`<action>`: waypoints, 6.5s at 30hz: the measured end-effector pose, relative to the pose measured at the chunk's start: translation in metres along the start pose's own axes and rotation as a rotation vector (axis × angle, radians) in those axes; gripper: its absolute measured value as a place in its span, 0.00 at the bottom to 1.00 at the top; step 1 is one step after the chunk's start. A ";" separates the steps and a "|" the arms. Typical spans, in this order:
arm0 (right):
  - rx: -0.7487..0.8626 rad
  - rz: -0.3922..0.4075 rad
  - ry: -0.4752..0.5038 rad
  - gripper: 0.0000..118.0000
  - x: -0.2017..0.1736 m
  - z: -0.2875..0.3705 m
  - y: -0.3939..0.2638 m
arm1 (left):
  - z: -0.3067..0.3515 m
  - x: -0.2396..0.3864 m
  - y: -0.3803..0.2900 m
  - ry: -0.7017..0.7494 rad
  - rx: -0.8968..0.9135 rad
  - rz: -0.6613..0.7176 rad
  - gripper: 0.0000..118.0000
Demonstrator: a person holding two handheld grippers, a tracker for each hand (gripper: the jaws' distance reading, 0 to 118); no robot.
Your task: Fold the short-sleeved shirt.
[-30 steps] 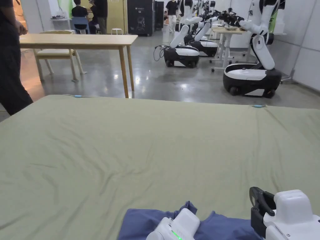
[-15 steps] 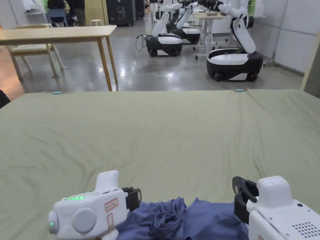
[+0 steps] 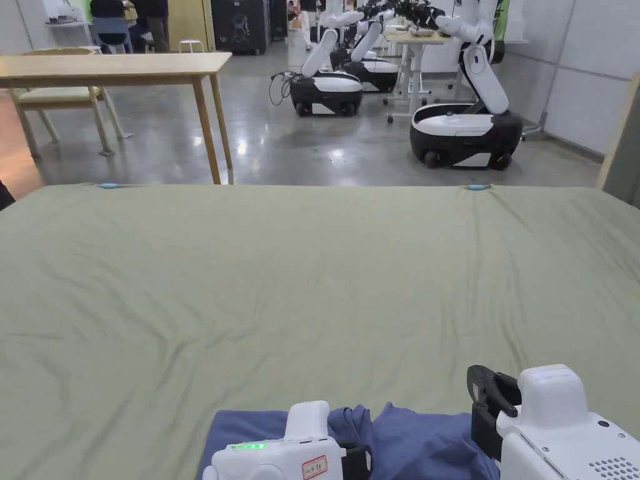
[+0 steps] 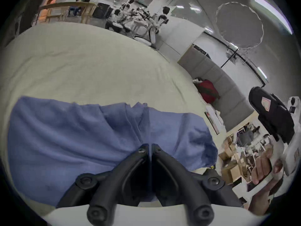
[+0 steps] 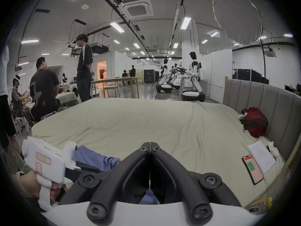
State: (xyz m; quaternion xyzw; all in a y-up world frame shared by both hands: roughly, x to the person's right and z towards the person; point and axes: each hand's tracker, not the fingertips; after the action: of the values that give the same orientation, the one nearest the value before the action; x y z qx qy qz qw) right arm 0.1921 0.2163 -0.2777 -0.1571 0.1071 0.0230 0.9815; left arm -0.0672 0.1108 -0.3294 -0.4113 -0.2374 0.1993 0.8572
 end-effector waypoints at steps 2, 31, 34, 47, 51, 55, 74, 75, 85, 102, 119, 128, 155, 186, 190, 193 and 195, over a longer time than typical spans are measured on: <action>0.002 0.004 0.001 0.01 -0.001 0.001 0.000 | 0.030 -0.002 0.005 0.004 0.077 -0.003 0.02; 0.007 -0.015 0.037 0.01 -0.023 -0.010 0.020 | 0.026 -0.159 -0.036 -0.299 0.206 0.756 0.11; 0.006 -0.003 0.033 0.01 -0.023 -0.007 0.020 | 0.036 -0.148 -0.033 -0.313 0.281 0.759 0.10; 0.000 0.004 0.024 0.01 -0.020 -0.001 0.015 | 0.159 -0.114 0.035 0.250 0.356 -0.016 0.09; 0.004 0.015 0.012 0.01 -0.016 0.005 0.014 | 0.115 -0.003 0.044 0.435 0.288 -0.485 0.09; 0.008 0.014 -0.010 0.01 -0.006 0.012 0.011 | 0.034 0.073 0.012 0.614 0.129 -0.892 0.09; -0.047 -0.029 0.006 0.01 0.012 0.011 -0.008 | 0.087 0.010 0.057 0.015 0.238 0.008 0.87; -0.055 -0.033 0.012 0.01 0.011 0.008 -0.008 | 0.076 0.001 0.060 0.018 0.221 0.082 0.82; -0.154 -0.052 0.078 0.01 0.002 -0.012 -0.013 | -0.017 0.029 -0.019 -0.162 -0.101 0.095 0.10; -0.423 -0.230 0.279 0.01 -0.026 -0.092 -0.084 | 0.109 -0.116 0.000 -0.089 0.147 0.344 0.98; -0.306 -0.195 0.284 0.01 -0.033 -0.074 -0.069 | 0.031 -0.114 -0.004 -0.244 0.025 0.589 0.23; -0.228 -0.122 0.358 0.01 -0.108 -0.077 -0.018 | 0.195 -0.249 0.027 0.002 0.086 0.404 0.23; -0.190 -0.060 0.379 0.01 -0.157 -0.061 0.004 | 0.430 -0.379 0.072 0.478 0.331 0.356 0.03; 0.300 0.064 -0.103 0.12 -0.019 0.008 0.190 | 0.240 0.068 0.169 0.591 0.757 -0.485 0.04; 0.288 0.054 -0.097 0.27 -0.017 0.005 0.188 | 0.242 0.069 0.166 0.592 0.771 -0.487 0.15; 0.285 0.037 -0.094 0.36 -0.015 0.003 0.187 | 0.242 0.071 0.166 0.591 0.780 -0.493 0.24; 0.284 0.025 -0.085 0.53 -0.014 0.002 0.187 | 0.242 0.071 0.167 0.583 0.773 -0.492 0.34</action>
State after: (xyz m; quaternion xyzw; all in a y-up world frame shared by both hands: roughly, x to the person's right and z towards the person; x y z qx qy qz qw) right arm 0.1642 0.3942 -0.3297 -0.0140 0.0695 0.0266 0.9971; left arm -0.1720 0.3934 -0.3126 -0.0364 0.0115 -0.0567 0.9977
